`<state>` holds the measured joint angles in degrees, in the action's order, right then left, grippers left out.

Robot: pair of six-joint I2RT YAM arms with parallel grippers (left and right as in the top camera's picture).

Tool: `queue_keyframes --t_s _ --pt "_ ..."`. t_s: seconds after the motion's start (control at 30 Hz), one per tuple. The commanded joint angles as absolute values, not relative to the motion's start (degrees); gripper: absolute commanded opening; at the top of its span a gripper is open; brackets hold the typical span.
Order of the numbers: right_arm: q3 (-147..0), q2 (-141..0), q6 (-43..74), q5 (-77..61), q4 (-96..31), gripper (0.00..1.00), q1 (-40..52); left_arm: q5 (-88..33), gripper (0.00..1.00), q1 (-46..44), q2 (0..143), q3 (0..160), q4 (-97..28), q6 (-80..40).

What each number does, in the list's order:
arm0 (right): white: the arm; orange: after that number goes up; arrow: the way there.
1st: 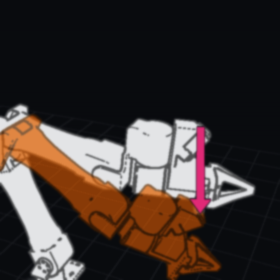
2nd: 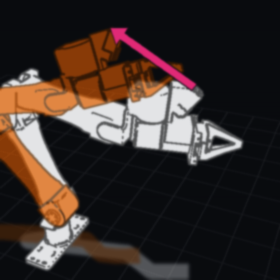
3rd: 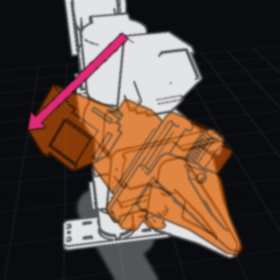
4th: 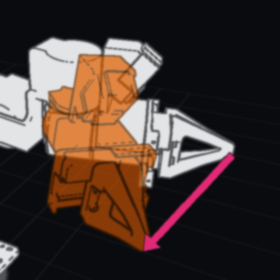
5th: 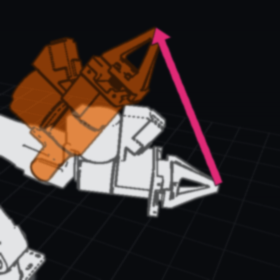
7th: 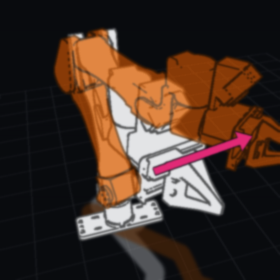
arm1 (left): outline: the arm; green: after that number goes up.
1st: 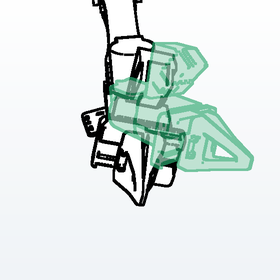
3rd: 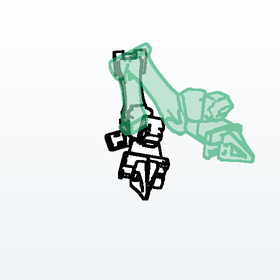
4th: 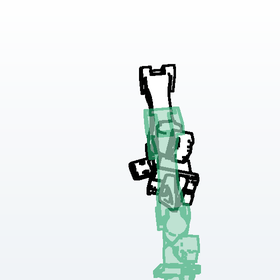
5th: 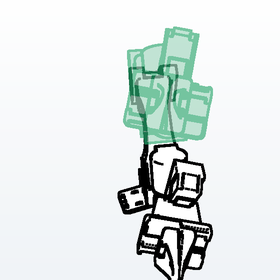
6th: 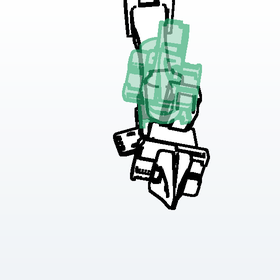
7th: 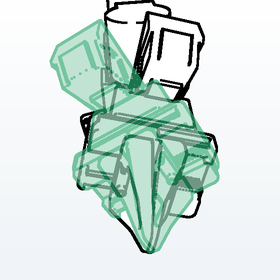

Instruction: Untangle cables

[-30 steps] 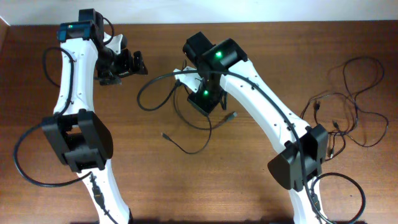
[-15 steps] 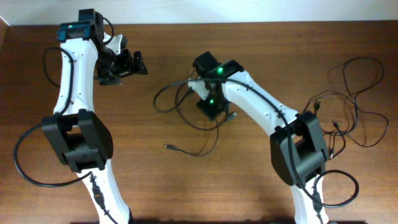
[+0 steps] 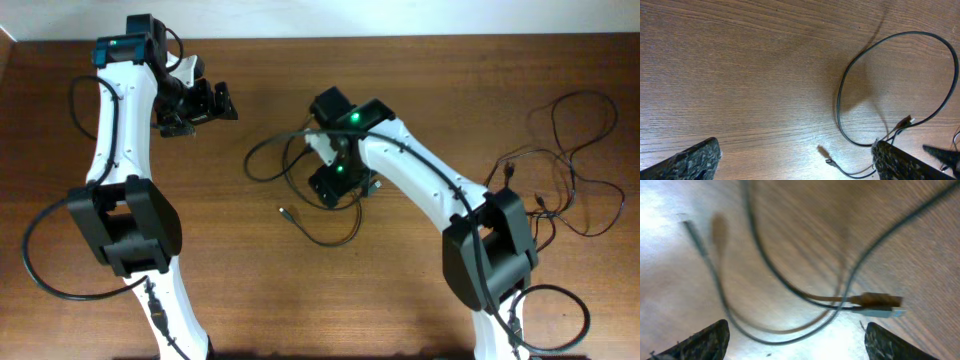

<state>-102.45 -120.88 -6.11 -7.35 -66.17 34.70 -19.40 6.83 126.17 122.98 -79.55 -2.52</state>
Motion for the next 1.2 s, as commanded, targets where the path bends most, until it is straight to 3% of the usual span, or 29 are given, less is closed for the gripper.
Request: queue_keyframes --t_s 0.0,0.17,0.2,0.23,0.57,0.8,0.93,1.17 --pt "-102.7 -119.0 -10.2 -7.1 -68.6 0.88 37.2 -19.0 0.99 6.9 126.1 123.8 -79.6 -1.2" --pt "-99.0 -119.4 -14.6 -7.0 -67.4 0.89 42.3 -19.0 0.99 6.9 126.1 123.8 -79.6 -1.2" --pt "-97.6 -119.4 -14.8 -6.8 -65.6 0.95 43.4 -19.0 0.99 6.9 126.1 123.8 -79.6 -1.2" --pt "-95.9 -119.4 -14.8 -6.8 -63.1 0.98 44.4 -19.0 0.99 6.9 126.1 123.8 -79.6 -1.2" --pt "-75.1 -119.4 -14.8 6.7 -33.2 0.98 48.0 -19.0 0.99 6.9 126.1 123.8 -79.6 -1.2" --pt "-75.0 -119.3 -14.8 6.0 -32.3 0.98 47.4 -19.0 0.99 6.9 126.1 123.8 -79.6 -1.2" --pt "-83.6 -119.3 -19.3 0.6 -39.0 0.98 44.2 -19.0 0.99 6.9 126.1 123.8 -79.6 -1.2" --pt "-83.7 -122.5 -22.1 -7.1 -39.2 0.98 44.2 -19.0 0.99 6.9 126.1 123.8 -79.6 -1.2"
